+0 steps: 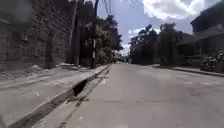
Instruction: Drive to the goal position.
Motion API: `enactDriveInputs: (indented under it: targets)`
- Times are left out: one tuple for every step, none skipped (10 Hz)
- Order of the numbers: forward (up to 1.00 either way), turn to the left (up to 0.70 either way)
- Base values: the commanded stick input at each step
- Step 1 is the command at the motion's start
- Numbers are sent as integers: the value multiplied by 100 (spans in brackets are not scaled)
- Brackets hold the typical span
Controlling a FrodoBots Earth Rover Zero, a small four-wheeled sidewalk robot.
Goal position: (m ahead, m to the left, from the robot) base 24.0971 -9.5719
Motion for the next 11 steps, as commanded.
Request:
enactDriveInputs:
  targets:
    - [100,0]
    - [100,0]
    - [100,0]
    - [100,0]
    - [100,0]
    - [100,0]
    - [100,0]
    - [100,0]
    - [100,0]
    - [100,0]
    - [100,-9]
